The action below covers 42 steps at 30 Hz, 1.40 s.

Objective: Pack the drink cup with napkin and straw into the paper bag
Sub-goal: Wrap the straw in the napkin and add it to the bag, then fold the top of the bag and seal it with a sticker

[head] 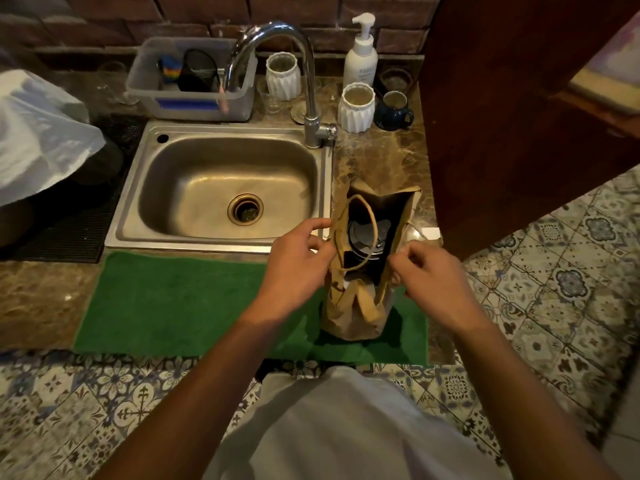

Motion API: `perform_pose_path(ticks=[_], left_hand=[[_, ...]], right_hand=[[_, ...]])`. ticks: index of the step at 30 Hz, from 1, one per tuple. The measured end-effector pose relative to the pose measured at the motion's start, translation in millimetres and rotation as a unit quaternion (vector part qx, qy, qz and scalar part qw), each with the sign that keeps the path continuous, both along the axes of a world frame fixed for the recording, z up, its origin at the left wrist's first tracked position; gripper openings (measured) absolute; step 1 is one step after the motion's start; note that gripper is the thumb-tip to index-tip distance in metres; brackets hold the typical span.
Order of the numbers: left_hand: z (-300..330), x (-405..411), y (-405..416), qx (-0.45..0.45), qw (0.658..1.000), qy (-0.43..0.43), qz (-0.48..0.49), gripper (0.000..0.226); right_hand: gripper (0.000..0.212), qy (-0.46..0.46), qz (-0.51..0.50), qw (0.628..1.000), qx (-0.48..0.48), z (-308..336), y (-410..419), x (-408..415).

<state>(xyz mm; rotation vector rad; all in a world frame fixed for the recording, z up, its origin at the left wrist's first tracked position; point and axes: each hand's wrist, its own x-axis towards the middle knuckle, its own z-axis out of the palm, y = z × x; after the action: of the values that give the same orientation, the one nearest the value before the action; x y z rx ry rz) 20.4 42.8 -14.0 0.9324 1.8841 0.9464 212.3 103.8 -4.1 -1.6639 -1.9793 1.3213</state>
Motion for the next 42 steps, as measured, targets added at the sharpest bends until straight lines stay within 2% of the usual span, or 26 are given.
perform_pose_path(ticks=[4, 7, 9, 10, 13, 15, 19, 23, 25, 26, 28, 29, 31, 35, 38, 42], left_hand=[[-2.0, 11.7, -2.1, 0.023, 0.999, -0.002, -0.025, 0.046], [-2.5, 15.4, -9.8, 0.035, 0.998, -0.046, -0.013, 0.042], [-4.4, 13.1, -18.9, 0.041, 0.995, -0.088, -0.015, 0.048], [-5.9, 10.9, -23.8, 0.042, 0.995, -0.083, -0.030, 0.054], [-11.1, 2.1, -33.9, 0.041, 0.991, 0.064, -0.109, 0.071], [-17.1, -3.8, -35.4, 0.050, 0.979, 0.150, -0.131, 0.072], [-27.7, -18.2, -28.0, 0.104, 0.965, 0.217, -0.107, 0.064], [-30.3, -35.5, -18.8, 0.145, 0.958, 0.218, -0.121, 0.058], [-32.8, -44.4, -17.2, 0.151, 0.954, 0.226, -0.128, 0.057], [-33.9, -48.6, -16.6, 0.151, 0.951, 0.234, -0.137, 0.058], [-35.7, -54.9, -15.1, 0.146, 0.941, 0.256, -0.165, 0.061], [-36.3, -56.8, -14.1, 0.142, 0.935, 0.269, -0.180, 0.064], [-36.0, -58.5, -11.1, 0.144, 0.923, 0.291, -0.205, 0.070], [-35.0, -59.4, -5.1, 0.178, 0.899, 0.310, -0.255, 0.073], [-35.9, -59.4, -3.4, 0.182, 0.883, 0.335, -0.274, 0.073], [-36.4, -60.7, -6.6, 0.187, 0.890, 0.330, -0.254, 0.061]], right_hand=[[0.037, 0.049, 0.011, 0.997, -0.066, -6.0, 0.2, -9.9], [0.029, 0.109, 0.011, 0.989, -0.095, -10.7, -2.4, -22.8], [0.030, 0.132, 0.001, 0.986, -0.100, -12.4, -0.7, -30.7], [0.030, 0.138, -0.006, 0.985, -0.105, -12.9, 0.6, -33.7], [0.028, 0.164, -0.031, 0.980, -0.113, -14.3, 3.0, -43.0], [0.025, 0.160, -0.024, 0.980, -0.115, -16.8, 4.0, -48.8], [0.021, 0.196, 0.044, 0.971, -0.133, -16.8, 1.7, -50.4], [0.033, 0.088, 0.124, 0.988, -0.037, 1.3, 4.4, -25.3], [0.032, 0.084, 0.113, 0.990, -0.026, 11.7, 9.6, -6.6], [0.032, 0.092, 0.077, 0.993, -0.011, 16.4, 12.6, 0.4], [0.025, 0.060, 0.008, 0.993, 0.100, 21.7, 23.9, 9.5], [0.023, 0.024, 0.000, 0.985, 0.171, 22.7, 29.7, 10.5], [0.035, -0.018, 0.038, 0.968, 0.249, 22.6, 39.0, 4.4], [0.040, -0.036, 0.175, 0.947, 0.267, 13.8, 53.9, -21.3], [0.038, -0.124, 0.250, 0.930, 0.240, 9.5, 59.1, -38.7], [0.037, -0.154, 0.289, 0.921, 0.209, 5.1, 57.4, -44.0]])
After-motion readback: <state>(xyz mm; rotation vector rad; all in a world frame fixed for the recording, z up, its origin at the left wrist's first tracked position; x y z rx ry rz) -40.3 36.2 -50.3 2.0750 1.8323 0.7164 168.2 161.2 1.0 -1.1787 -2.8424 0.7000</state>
